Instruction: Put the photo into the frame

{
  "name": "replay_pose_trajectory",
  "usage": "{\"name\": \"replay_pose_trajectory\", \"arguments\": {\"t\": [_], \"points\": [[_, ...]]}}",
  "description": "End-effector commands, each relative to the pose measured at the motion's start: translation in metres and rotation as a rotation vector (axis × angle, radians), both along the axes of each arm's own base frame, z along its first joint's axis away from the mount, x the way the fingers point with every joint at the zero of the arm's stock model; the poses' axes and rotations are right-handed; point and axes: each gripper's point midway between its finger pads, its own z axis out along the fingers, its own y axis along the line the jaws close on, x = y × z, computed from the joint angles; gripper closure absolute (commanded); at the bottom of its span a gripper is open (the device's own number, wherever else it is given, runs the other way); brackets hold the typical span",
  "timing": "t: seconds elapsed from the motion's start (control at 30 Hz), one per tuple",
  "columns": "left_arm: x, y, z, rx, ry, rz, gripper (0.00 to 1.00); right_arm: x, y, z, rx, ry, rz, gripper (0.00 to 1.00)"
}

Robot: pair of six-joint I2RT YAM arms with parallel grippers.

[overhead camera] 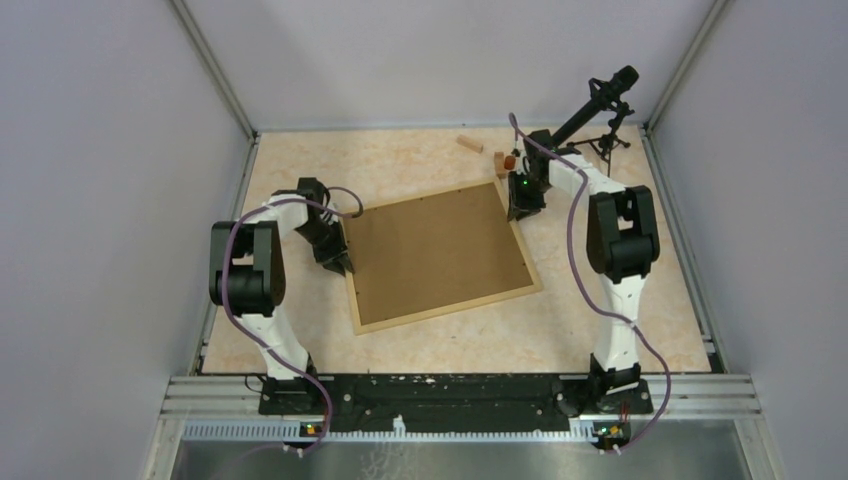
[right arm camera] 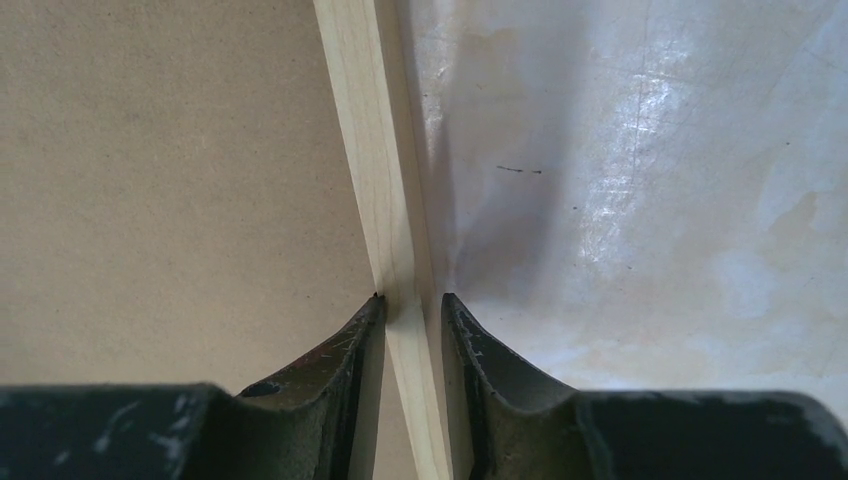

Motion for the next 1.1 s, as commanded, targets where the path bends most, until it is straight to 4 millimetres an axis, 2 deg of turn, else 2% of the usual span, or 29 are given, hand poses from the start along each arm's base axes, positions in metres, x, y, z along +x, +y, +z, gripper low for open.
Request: {"name": "replay_pose_trajectory", "arguments": {"t": [0.0, 0.07, 0.17, 0.33, 0.7, 0.87, 1.07], "points": [[0.035, -0.008, -0.028, -0.009, -0.131, -0.019, 0.93, 0.014, -0.002, -0.014, -0.001, 0.003, -0.018, 0.73], [0.035, -0.008, -0.028, -0.010, -0.130, -0.019, 0.93, 0.013, -0.002, -0.021, 0.000, 0.022, -0.016, 0.74], [0.035, -0.008, -0.029, -0.009, -0.129, -0.021, 0.94, 0.009, 0.006, -0.023, 0.097, 0.064, -0.006, 0.79], [0.034, -0.008, -0.029, -0.009, -0.126, -0.020, 0.94, 0.011, 0.001, -0.016, 0.155, 0.062, -0.020, 0.67], [0.033, -0.008, -0.030, -0.011, -0.122, -0.022, 0.94, 0.012, 0.000, -0.013, 0.267, 0.073, -0.044, 0.69], [0.033, -0.007, -0.031, -0.008, -0.120, -0.021, 0.94, 0.012, -0.010, -0.012, 0.304, 0.071, -0.084, 0.67], [0.034, -0.006, -0.031, -0.002, -0.123, -0.019, 0.94, 0.013, -0.019, -0.013, 0.323, 0.070, -0.115, 0.76]]}}
